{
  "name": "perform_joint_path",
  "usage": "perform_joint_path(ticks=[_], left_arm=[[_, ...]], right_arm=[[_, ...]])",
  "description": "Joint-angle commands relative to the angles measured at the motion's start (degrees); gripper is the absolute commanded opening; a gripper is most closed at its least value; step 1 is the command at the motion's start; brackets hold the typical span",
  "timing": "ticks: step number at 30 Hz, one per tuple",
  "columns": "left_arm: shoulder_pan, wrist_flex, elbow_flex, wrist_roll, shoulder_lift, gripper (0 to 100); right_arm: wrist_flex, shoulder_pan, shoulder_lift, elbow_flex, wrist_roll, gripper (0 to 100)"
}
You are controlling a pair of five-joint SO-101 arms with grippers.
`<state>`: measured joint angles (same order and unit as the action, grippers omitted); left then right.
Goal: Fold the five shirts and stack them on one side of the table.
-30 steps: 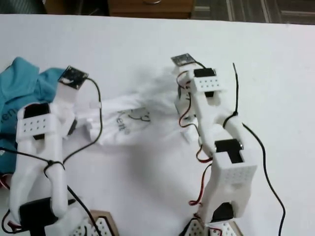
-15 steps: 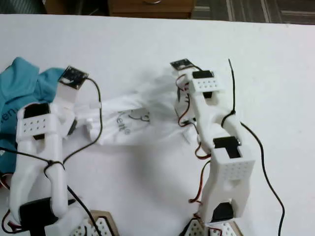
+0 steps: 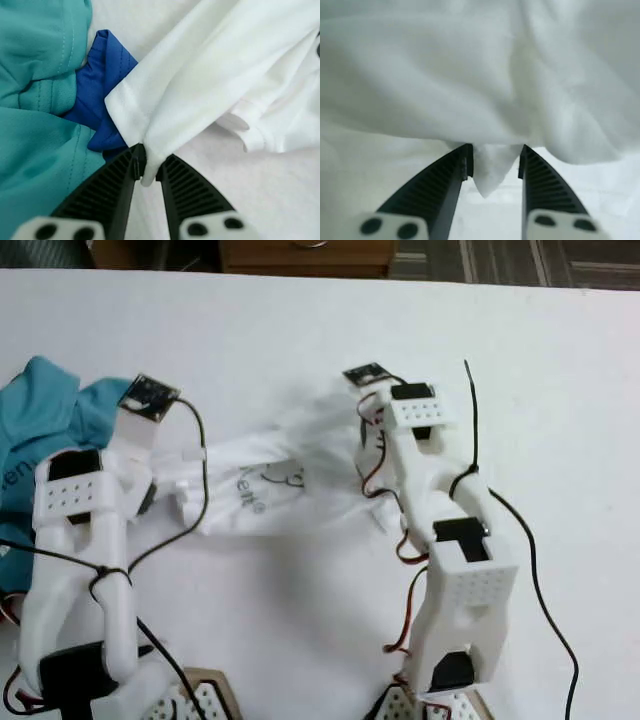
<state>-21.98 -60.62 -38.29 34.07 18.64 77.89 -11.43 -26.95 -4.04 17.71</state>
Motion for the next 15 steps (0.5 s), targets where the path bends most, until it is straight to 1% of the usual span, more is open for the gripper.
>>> perform_joint_path(ticks=[1, 3, 5, 7, 10, 15], left_arm=[[0.2, 1.0, 0.5, -0.2, 0.5, 3], [0.2, 1.0, 0.5, -0.3, 0.5, 3], [0.2, 1.0, 0.4, -0.3, 0.6, 3], [0.2, 1.0, 0.3, -0.3, 0.6, 3], [0.2, 1.0, 0.3, -0.3, 0.6, 3], [0.2, 0.5, 0.4, -0.4, 0.6, 3]], right_arm=[[0.7, 0.6, 0.3, -1.1, 0.5, 15.0], [0.6, 0.6, 0.3, -1.3, 0.5, 11.0], [0.5, 0.7, 0.5, -1.5, 0.5, 1.8], [0.5, 0.7, 0.7, -1.5, 0.4, 3.1], [0.7, 1.6, 1.3, -2.5, 0.4, 2.0], [3.9, 5.4, 5.6, -7.0, 0.3, 1.8]])
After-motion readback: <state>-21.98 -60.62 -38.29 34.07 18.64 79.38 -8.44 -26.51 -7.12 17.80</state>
